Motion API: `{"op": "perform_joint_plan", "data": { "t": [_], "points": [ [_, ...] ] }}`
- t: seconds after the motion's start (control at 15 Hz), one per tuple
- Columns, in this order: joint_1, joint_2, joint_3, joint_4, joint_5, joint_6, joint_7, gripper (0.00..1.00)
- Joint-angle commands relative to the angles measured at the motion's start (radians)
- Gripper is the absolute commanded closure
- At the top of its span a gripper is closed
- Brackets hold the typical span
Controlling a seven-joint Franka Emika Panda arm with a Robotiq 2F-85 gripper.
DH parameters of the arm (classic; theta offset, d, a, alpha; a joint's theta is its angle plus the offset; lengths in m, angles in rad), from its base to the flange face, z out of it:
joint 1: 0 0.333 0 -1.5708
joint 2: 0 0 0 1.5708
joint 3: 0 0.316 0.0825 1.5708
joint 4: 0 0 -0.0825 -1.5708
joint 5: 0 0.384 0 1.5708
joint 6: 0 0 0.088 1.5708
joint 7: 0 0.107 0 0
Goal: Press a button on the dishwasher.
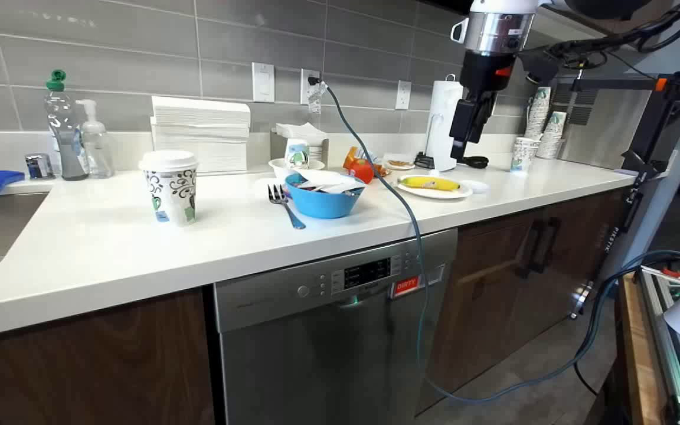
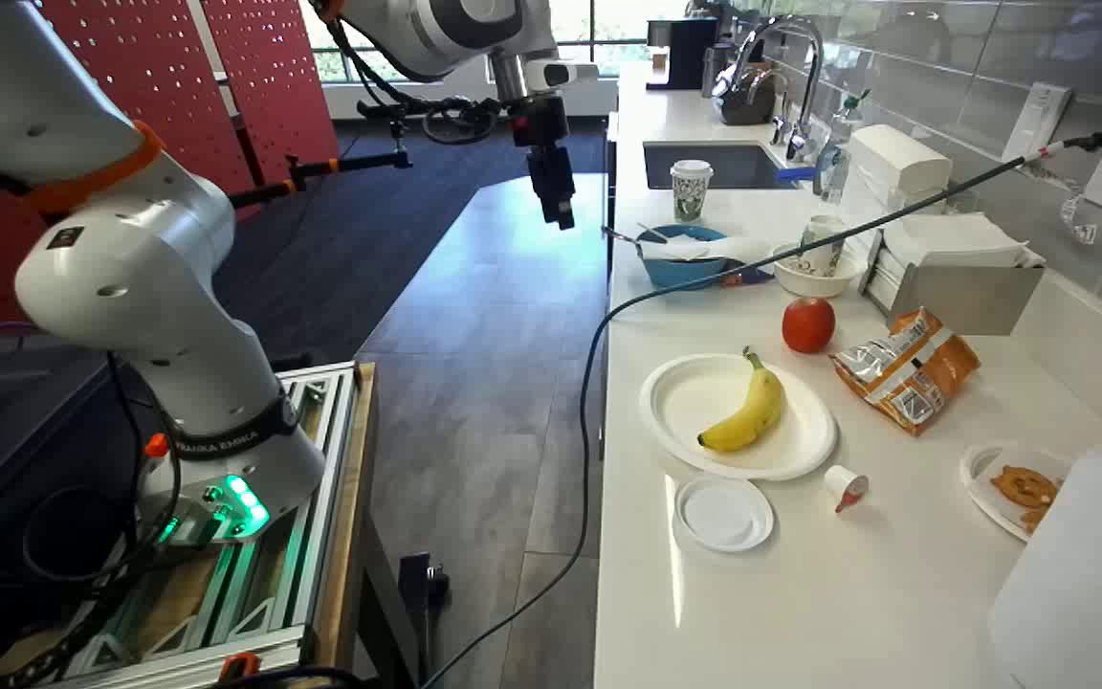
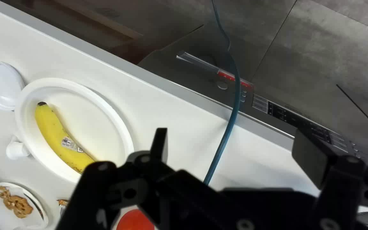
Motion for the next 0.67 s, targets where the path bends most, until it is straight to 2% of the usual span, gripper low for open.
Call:
{"op": "perform_joint_plan", "data": {
  "t": [0.0, 0.33, 0.6],
  "points": [
    [0.041, 0.005, -0.039, 0.002, -0.014, -0.005, 0.010, 0.00],
    [0.041, 0.005, -0.039, 0.002, -0.014, -0.005, 0.010, 0.00],
    [0.067, 0.011, -0.068, -0.051, 0.062, 0.050, 0.077, 0.00]
  ]
}}
